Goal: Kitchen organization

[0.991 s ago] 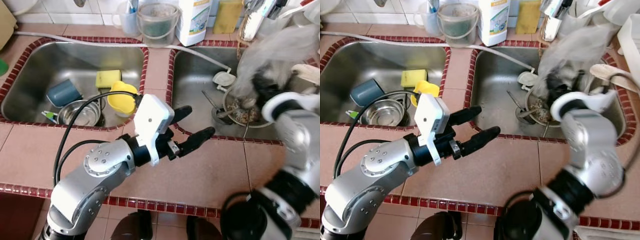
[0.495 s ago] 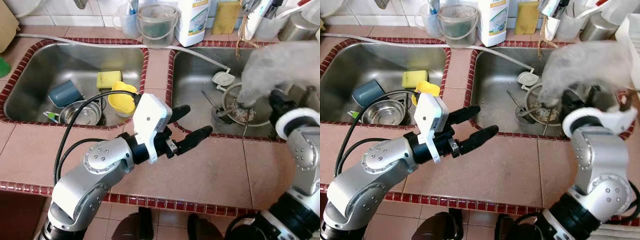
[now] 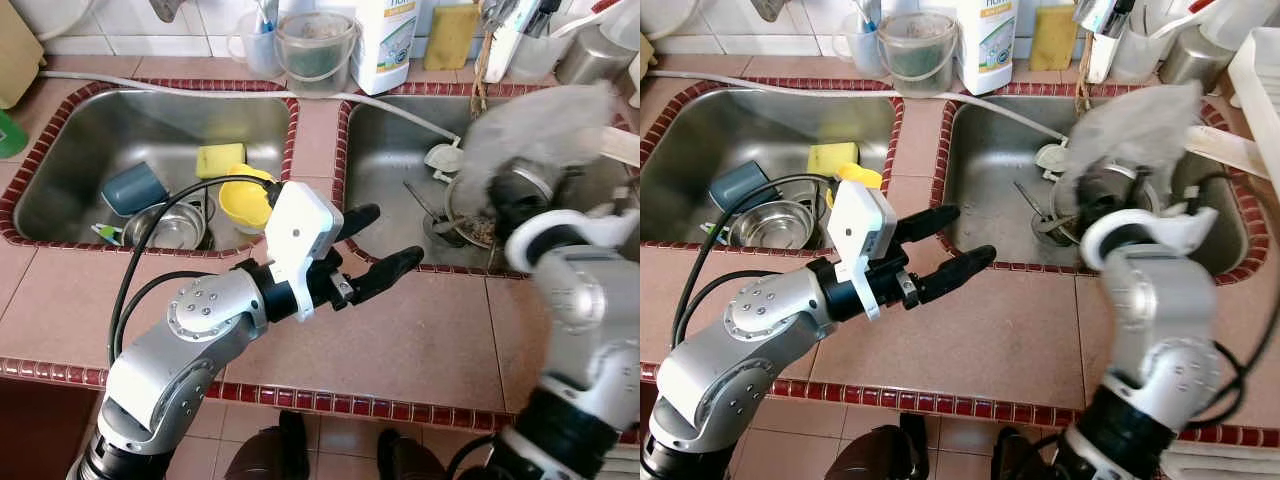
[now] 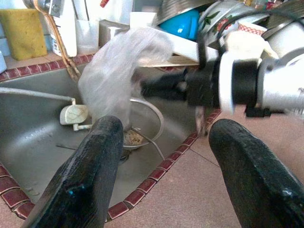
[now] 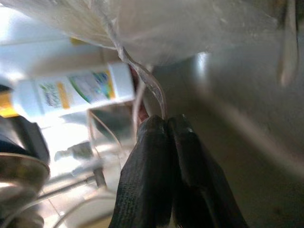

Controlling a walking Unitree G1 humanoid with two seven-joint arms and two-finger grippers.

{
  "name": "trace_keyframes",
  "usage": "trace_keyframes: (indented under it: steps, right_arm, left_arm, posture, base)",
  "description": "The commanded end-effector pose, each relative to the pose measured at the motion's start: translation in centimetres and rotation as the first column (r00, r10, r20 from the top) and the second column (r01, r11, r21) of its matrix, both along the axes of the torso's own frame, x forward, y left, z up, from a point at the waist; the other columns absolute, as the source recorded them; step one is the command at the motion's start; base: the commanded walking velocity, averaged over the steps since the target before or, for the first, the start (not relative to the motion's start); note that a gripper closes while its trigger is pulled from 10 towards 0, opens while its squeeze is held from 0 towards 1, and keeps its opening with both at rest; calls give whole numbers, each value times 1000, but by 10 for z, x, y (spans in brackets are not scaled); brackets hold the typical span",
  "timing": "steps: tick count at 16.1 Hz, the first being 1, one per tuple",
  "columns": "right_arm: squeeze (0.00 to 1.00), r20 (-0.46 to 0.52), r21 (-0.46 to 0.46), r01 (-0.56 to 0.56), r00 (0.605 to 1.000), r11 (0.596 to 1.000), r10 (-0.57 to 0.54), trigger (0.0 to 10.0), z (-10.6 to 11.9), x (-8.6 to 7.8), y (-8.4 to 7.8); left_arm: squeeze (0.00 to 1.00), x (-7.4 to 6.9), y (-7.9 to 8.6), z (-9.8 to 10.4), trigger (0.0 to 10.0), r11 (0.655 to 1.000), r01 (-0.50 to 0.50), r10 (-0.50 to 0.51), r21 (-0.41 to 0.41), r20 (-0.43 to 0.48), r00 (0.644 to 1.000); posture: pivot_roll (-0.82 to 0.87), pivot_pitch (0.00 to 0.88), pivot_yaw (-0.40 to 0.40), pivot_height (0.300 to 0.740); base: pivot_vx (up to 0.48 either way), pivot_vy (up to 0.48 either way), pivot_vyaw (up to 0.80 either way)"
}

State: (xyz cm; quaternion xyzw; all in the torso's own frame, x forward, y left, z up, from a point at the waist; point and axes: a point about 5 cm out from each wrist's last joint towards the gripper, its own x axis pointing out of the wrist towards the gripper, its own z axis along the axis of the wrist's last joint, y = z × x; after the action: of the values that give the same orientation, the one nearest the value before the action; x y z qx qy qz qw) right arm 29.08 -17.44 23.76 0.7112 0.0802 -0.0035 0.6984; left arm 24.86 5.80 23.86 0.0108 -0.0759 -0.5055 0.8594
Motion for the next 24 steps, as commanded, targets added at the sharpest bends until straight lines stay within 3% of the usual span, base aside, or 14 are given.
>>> trace_keyframes:
  steps: [1, 6, 7, 10, 12, 14, 15, 16, 18, 21, 22, 24]
  right_arm:
    - [0, -86, 297, -120, 985, 947, 151, 10000, -38, -7, 59]
    - [0, -136, 221, -125, 978, 967, 158, 10000, -62, -27, 76]
    - [0, -131, 264, -160, 971, 951, 199, 10000, -63, -33, 84]
    - [0, -124, 220, -219, 960, 951, 250, 10000, -61, -41, 105]
    - [0, -123, 200, -233, 958, 952, 260, 10000, -60, -42, 111]
    - [0, -120, 108, -251, 957, 962, 263, 10000, -57, -49, 114]
    - [0, -132, 0, -248, 960, 969, 245, 10000, -57, -55, 109]
    - [0, -131, -41, -233, 965, 972, 226, 10000, -56, -61, 103]
    - [0, -176, -197, -224, 966, 955, 190, 10000, -62, -86, 87]
    - [0, -223, -327, -150, 972, 933, 78, 10000, -72, -108, 67]
    - [0, -237, -357, -140, 970, 924, 56, 10000, -75, -112, 64]
    - [0, -186, -495, -58, 982, 867, -40, 10000, -72, -120, 49]
  left_arm:
    - [0, -1, 3, 2, 10000, 1000, -2, 1, 10, 20, 1000]
    - [0, 2, 9, 2, 10000, 999, -16, 15, 31, 20, 1000]
    - [0, 3, 9, 3, 10000, 999, -14, 14, 32, 23, 1000]
    - [0, 10, 8, 6, 10000, 999, -2, 0, 44, 35, 999]
    - [0, 14, 9, 7, 10000, 999, 1, -3, 49, 38, 999]
    - [0, 19, 12, 8, 10000, 998, 11, -13, 59, 38, 999]
    - [0, 24, 13, 8, 10000, 998, 15, -17, 60, 33, 999]
    - [0, 28, 13, 7, 10000, 998, 19, -21, 60, 33, 999]
    - [0, 37, 9, 10, 10000, 996, 58, -61, 63, 48, 997]
    - [0, 51, 3, 14, 10000, 992, 101, -106, 69, 70, 992]
    - [0, 52, 1, 15, 10000, 991, 110, -115, 71, 77, 990]
    - [0, 60, -3, 19, 10000, 990, 124, -130, 63, 85, 988]
  posture:
    - [-65, 259, 77, 740]
    - [-54, 270, 97, 740]
    - [-57, 273, 103, 740]
    - [-70, 278, 127, 740]
    - [-73, 281, 136, 740]
    - [-103, 285, 166, 740]
    - [-121, 286, 183, 740]
    - [-141, 285, 199, 740]
    - [-196, 276, 254, 740]
    - [-242, 266, 301, 740]
    - [-246, 264, 306, 740]
    - [-286, 247, 330, 740]
  base:
    - [0, 0, 0]
    - [0, 0, 0]
    - [0, 0, 0]
    - [0, 0, 0]
    - [0, 0, 0]
    - [0, 0, 0]
    - [0, 0, 0]
    - [0, 0, 0]
    - [0, 0, 0]
    - [0, 0, 0]
    - [0, 0, 0]
    - [0, 0, 0]
